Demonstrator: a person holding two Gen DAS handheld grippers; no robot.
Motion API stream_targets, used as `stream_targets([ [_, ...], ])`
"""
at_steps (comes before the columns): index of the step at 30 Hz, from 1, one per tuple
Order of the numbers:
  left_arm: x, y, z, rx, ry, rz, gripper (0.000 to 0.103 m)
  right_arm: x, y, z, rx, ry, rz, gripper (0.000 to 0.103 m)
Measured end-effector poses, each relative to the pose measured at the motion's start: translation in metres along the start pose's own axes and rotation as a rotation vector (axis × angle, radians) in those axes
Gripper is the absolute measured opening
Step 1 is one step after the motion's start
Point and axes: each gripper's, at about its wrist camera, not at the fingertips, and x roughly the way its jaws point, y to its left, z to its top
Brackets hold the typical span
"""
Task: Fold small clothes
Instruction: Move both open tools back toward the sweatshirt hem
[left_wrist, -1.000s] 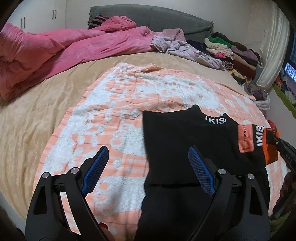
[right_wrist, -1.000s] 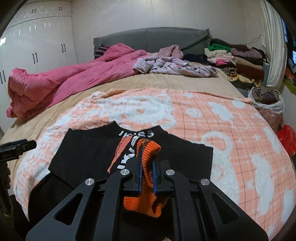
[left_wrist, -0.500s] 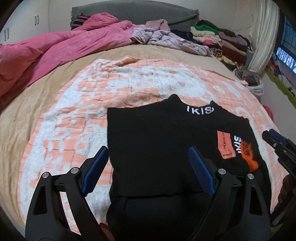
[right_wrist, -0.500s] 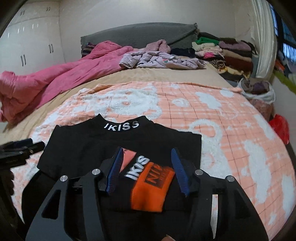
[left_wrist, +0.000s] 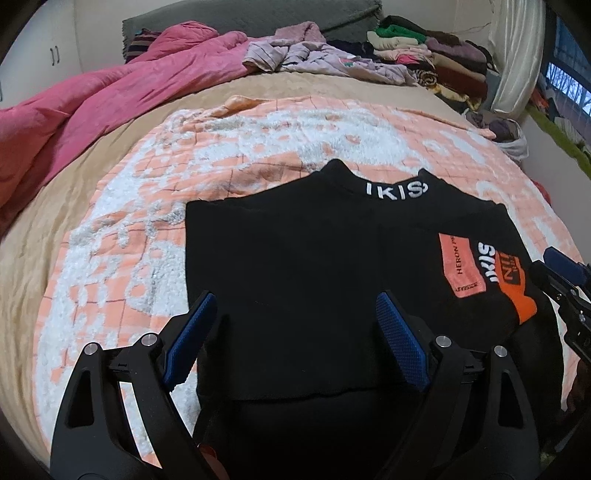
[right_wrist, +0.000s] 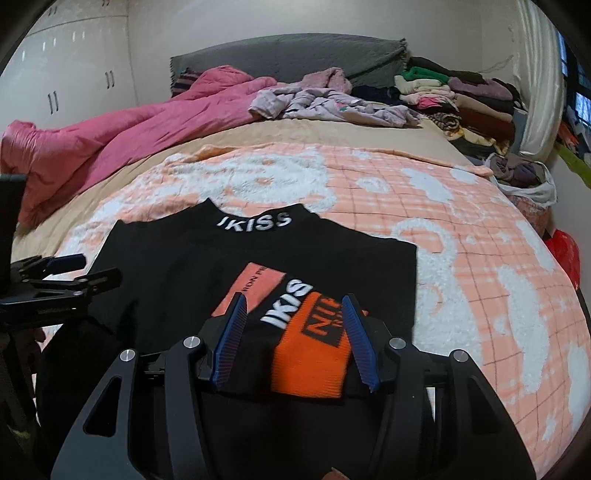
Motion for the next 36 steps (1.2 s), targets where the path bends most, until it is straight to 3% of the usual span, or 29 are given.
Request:
stream_targets([
  [9,0.012,0.0,-0.008,0.014,0.036,0.002,0.081,0.016,0.023,-0.005,-0.062,0.051,0.042,0.053],
  [15,0.018,0.003,-0.013,0.007,0.048,-0.011,0.081,0.047,0.018,-0.025,-0.042,0.197,0.011,0.052],
  [31,0.014,0.002,-0.02,0.01,0.045,-0.01,0.081,0.028,0.008,-0.034,0.041,0.139,0.036,0.055],
  [36,0.012,0.002,-0.02,0.01,0.044,-0.012,0.081,0.017,0.008,-0.032,0.052,0.127,0.046,0.064],
])
